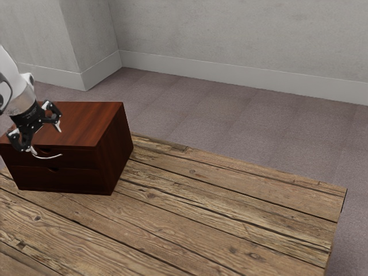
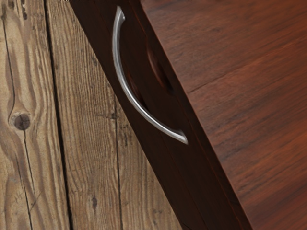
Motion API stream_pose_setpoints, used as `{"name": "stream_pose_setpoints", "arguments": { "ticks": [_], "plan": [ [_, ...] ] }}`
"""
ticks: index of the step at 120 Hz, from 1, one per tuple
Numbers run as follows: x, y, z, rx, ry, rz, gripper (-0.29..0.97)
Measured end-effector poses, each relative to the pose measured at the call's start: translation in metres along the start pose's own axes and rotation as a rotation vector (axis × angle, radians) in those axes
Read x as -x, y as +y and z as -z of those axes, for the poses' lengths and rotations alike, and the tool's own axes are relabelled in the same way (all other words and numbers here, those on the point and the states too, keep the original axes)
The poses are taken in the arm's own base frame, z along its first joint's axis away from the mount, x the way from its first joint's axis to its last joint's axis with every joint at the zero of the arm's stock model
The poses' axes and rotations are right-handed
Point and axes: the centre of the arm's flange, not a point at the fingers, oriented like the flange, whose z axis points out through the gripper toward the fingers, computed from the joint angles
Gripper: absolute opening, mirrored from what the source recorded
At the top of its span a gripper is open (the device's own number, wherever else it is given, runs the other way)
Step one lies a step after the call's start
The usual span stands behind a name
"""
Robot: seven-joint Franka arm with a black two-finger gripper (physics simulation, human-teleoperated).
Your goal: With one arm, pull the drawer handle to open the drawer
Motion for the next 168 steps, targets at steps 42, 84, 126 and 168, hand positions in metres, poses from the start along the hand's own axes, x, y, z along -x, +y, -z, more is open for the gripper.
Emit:
{"name": "stream_pose_setpoints", "arguments": {
  "ticks": [42,84,126,168],
  "plan": [
    [-0.021,-0.032,-0.047,0.126,0.069,0.245,0.68],
    [-0.021,-0.056,-0.052,0.174,0.083,0.372,0.54],
    [-0.027,-0.056,-0.082,0.149,0.08,0.431,0.38],
    [-0.032,-0.05,-0.094,0.158,0.085,0.462,0.35]
  ]
}}
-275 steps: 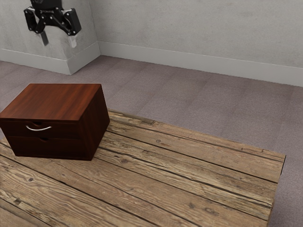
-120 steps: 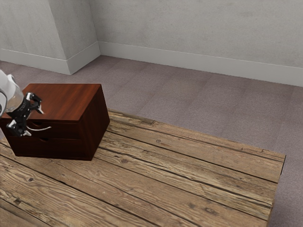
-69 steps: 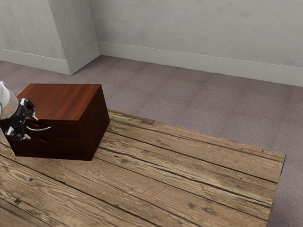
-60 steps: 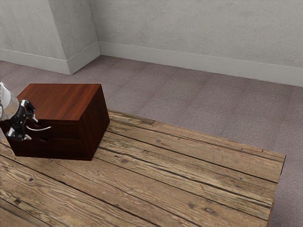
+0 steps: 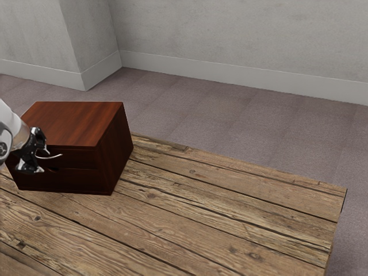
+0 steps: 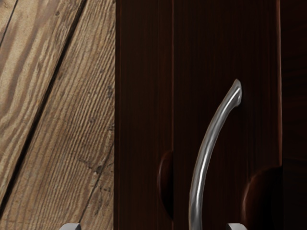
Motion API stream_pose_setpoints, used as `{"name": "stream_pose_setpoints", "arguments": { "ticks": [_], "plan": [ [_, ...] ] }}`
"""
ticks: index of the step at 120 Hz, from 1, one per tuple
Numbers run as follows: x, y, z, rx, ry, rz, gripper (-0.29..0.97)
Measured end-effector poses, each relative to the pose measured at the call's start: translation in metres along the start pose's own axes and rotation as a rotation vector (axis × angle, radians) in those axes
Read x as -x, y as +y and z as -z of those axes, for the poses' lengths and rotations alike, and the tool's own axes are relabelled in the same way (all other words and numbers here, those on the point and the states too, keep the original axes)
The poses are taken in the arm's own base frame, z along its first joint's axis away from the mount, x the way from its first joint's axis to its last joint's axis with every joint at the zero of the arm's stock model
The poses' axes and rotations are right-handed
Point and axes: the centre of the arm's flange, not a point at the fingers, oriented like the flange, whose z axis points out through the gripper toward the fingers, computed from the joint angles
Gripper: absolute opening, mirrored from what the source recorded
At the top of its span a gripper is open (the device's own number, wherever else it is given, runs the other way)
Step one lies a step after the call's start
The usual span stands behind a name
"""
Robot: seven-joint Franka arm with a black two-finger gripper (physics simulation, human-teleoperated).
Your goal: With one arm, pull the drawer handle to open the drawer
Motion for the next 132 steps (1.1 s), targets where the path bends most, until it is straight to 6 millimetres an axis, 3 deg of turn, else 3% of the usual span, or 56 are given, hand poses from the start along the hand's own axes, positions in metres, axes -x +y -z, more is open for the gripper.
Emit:
{"name": "stream_pose_setpoints", "arguments": {
  "ticks": [34,70,92,132],
  "plan": [
    [0.0,-0.001,-0.008,-0.002,0.002,0.015,0.32],
    [-0.002,-0.004,-0.006,-0.002,0.003,0.027,0.09],
    [-0.004,-0.021,0.004,0.001,-0.003,0.039,-0.03],
    [-0.005,-0.044,0.012,-0.002,-0.011,0.052,-0.09]
  ]
}}
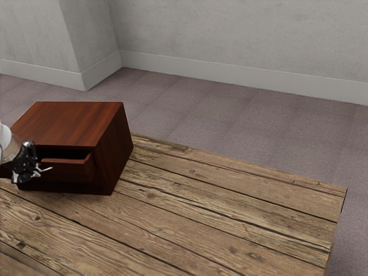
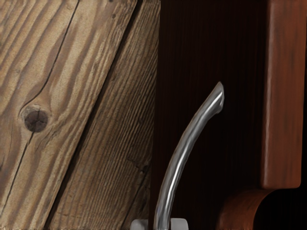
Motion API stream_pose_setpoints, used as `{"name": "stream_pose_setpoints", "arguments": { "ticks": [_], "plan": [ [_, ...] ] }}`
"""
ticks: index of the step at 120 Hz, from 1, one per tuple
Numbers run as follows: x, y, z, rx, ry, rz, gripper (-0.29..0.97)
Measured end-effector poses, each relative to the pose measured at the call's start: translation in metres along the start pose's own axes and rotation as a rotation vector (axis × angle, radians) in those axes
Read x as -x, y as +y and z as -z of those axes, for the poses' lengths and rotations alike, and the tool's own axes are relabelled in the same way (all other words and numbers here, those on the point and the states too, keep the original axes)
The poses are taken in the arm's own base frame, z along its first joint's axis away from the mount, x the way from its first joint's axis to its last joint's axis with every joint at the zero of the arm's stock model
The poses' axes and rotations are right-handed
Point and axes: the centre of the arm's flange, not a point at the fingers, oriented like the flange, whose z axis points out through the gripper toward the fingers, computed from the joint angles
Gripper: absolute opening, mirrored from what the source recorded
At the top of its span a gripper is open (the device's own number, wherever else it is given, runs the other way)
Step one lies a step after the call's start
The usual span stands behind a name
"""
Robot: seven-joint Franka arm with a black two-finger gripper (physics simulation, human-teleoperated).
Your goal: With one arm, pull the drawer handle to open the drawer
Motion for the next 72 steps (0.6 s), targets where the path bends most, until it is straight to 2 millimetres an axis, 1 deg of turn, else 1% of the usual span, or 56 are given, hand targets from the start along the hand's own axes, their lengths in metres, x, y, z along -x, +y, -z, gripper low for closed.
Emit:
{"name": "stream_pose_setpoints", "arguments": {
  "ticks": [18,72],
  "plan": [
    [-0.001,-0.01,0.004,-0.001,-0.004,0.008,-0.1],
    [-0.003,-0.022,0.015,-0.045,-0.018,0.025,-0.1]
  ]
}}
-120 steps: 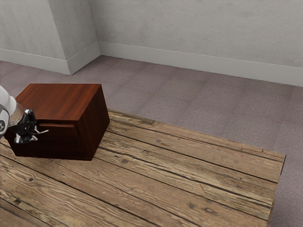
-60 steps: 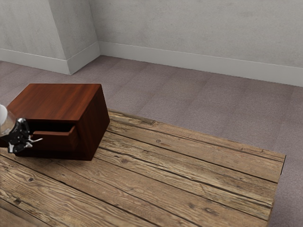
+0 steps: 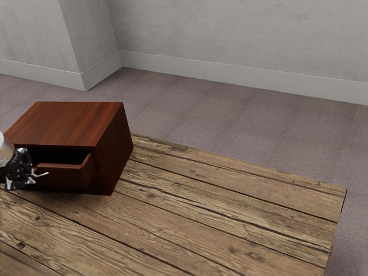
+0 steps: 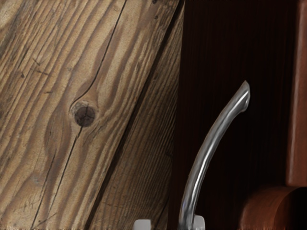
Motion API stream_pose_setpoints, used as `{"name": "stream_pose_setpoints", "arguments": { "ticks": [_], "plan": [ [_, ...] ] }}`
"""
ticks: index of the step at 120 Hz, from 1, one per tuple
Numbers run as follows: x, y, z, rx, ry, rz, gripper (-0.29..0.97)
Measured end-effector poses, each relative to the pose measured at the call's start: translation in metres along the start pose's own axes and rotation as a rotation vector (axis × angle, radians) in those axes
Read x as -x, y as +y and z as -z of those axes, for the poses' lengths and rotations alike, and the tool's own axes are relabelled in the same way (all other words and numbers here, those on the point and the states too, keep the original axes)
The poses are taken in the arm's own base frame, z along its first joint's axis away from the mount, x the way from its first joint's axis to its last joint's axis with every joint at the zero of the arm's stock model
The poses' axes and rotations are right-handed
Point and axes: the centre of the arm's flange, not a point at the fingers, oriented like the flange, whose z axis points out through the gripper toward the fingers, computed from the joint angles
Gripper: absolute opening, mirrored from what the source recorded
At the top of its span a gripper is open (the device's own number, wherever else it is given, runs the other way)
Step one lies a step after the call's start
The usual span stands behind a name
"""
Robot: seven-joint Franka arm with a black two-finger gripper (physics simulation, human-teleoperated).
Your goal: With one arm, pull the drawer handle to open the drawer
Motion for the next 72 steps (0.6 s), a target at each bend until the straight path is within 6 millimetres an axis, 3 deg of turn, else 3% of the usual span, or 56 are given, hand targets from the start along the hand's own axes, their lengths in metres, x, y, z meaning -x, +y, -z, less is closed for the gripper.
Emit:
{"name": "stream_pose_setpoints", "arguments": {
  "ticks": [72],
  "plan": [
    [-0.003,-0.022,0.008,-0.019,0.006,-0.012,-0.11]
  ]
}}
